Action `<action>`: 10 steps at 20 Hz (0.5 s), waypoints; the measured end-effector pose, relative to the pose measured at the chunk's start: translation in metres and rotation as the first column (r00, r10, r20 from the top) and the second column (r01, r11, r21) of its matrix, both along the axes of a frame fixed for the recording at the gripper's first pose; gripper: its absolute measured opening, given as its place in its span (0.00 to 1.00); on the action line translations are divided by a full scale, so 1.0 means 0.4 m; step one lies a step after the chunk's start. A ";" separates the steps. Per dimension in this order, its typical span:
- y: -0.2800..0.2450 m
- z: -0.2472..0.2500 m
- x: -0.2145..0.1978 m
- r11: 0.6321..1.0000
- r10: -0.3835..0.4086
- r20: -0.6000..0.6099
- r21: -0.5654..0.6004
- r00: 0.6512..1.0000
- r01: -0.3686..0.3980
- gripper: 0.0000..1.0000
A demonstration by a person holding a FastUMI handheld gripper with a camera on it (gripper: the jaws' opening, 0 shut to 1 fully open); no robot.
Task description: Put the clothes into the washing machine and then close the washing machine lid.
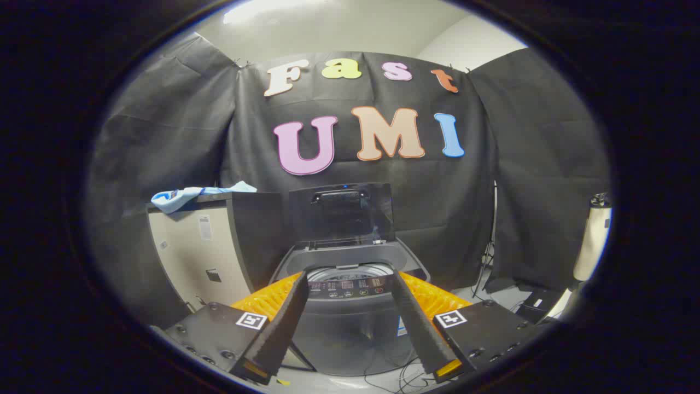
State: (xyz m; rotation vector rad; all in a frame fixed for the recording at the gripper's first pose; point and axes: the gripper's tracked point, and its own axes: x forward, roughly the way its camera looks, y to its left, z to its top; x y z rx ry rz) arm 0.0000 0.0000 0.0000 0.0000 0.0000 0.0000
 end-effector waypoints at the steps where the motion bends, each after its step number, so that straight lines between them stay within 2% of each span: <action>1: 0.003 0.003 0.001 1.000 0.000 0.000 0.005 1.000 0.000 0.96; 10: 0.055 0.082 0.037 1.000 -0.023 0.021 -0.006 1.000 0.023 0.96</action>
